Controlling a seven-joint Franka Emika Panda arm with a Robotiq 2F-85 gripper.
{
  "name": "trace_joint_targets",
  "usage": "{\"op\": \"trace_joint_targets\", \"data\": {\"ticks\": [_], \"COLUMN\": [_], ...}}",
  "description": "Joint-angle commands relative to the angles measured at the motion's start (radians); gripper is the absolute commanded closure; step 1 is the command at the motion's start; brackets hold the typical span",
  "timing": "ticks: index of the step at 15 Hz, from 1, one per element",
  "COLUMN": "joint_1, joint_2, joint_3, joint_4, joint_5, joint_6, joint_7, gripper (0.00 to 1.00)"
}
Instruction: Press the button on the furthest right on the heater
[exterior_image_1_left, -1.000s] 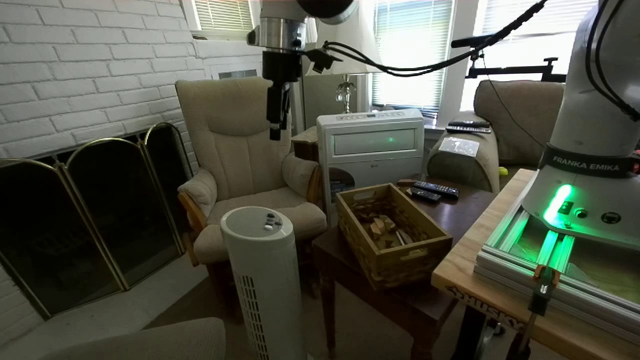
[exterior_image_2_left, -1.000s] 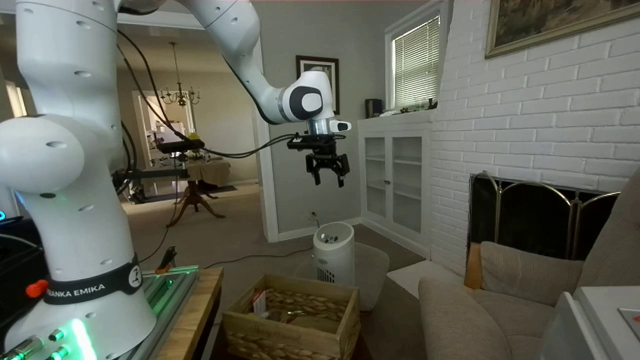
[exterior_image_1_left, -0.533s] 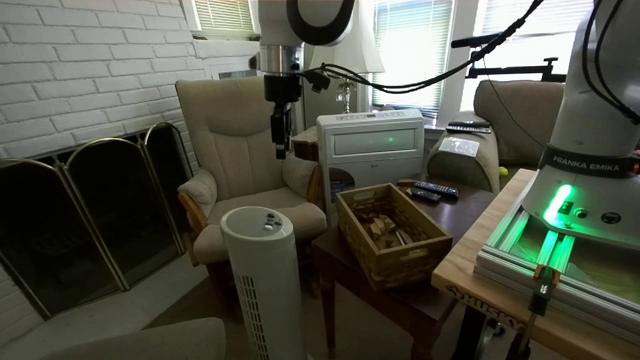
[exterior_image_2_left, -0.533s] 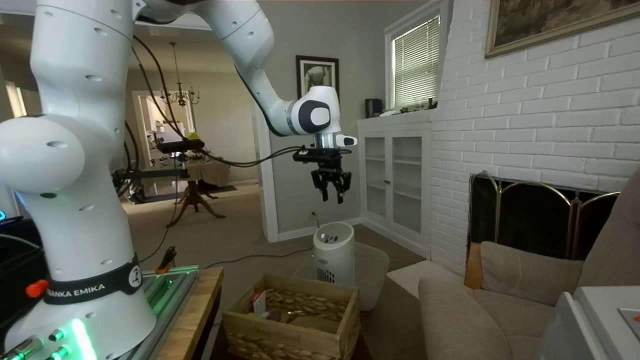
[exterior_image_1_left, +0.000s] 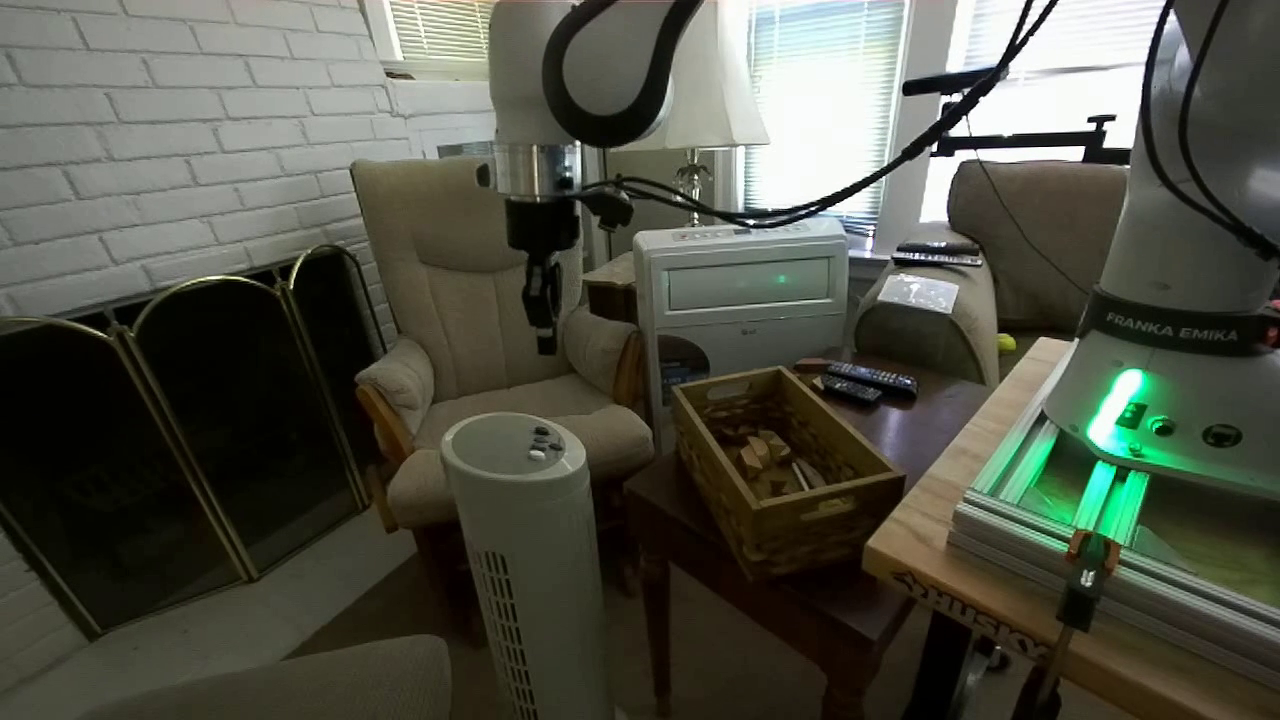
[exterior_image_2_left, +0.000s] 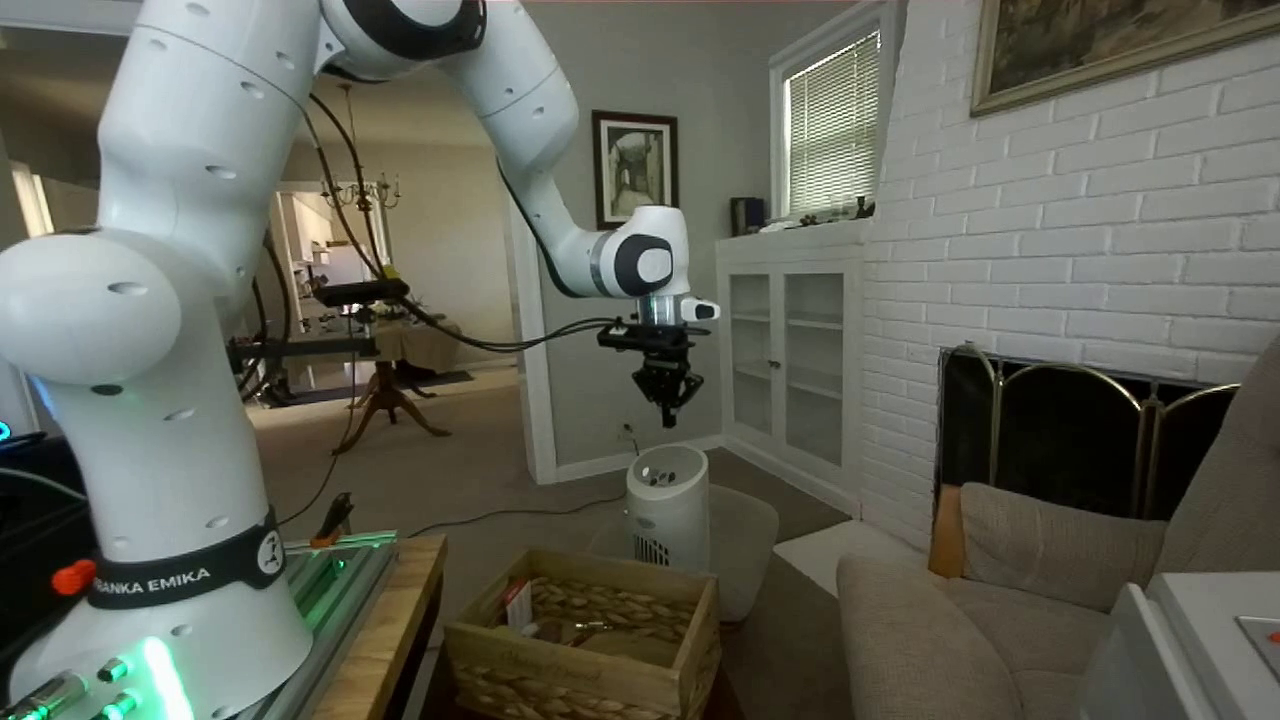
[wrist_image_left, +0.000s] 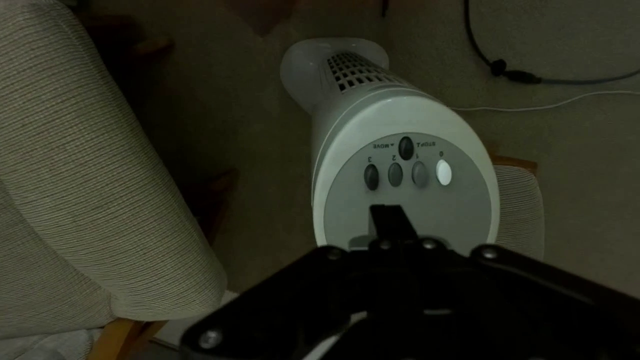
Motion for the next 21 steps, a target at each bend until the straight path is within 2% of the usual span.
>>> {"op": "trace_joint_targets", "data": {"ticks": [1,9,21], "joint_1": [0.038,0.077,0.113], "joint_2": [0.095,0.214,0.301], "joint_3": [-0.022,-0.044,-0.086], "joint_4": [0.086,0.174,0.239], "joint_5": [-0.037,-0.039,-0.063], "joint_6": [0.015,0.008,-0.007], "joint_7": [0.022,0.021,0.026], "gripper": [1.00,1.00,1.00]}}
